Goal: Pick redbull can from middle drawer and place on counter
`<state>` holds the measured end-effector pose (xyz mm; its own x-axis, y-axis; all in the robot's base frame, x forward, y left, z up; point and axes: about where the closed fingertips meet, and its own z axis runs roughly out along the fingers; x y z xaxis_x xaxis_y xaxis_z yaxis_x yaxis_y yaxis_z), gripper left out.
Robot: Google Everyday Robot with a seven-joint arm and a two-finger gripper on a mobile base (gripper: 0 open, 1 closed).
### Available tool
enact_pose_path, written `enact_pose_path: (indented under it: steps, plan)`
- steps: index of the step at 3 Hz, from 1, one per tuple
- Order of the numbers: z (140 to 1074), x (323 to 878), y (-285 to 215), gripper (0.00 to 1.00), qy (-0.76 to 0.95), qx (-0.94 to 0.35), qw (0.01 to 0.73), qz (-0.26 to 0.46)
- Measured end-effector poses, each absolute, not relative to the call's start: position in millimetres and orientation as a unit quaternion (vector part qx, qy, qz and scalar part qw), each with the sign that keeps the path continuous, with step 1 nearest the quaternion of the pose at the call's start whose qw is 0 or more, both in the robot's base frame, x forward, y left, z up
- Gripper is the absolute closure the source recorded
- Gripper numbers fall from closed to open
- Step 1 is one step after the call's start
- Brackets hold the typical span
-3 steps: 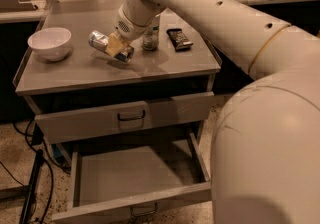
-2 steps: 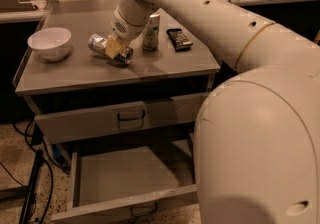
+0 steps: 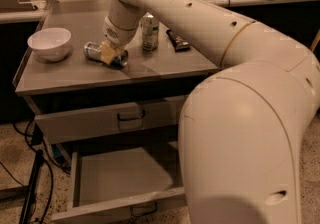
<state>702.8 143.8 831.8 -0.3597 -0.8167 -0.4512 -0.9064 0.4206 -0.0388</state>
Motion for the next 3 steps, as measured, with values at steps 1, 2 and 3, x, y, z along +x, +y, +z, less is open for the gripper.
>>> enact_pose_path:
  steps: [1, 2, 3]
  plan:
    - [831.7, 701.2, 146.2, 1.0, 0.815, -0.531, 0.204, 0.111]
    - [831.7, 701.2, 146.2, 0.81, 0.815, -0.531, 0.204, 0.111]
    - [831.7, 701.2, 146.2, 0.58, 0.815, -0.531, 0.204, 0.111]
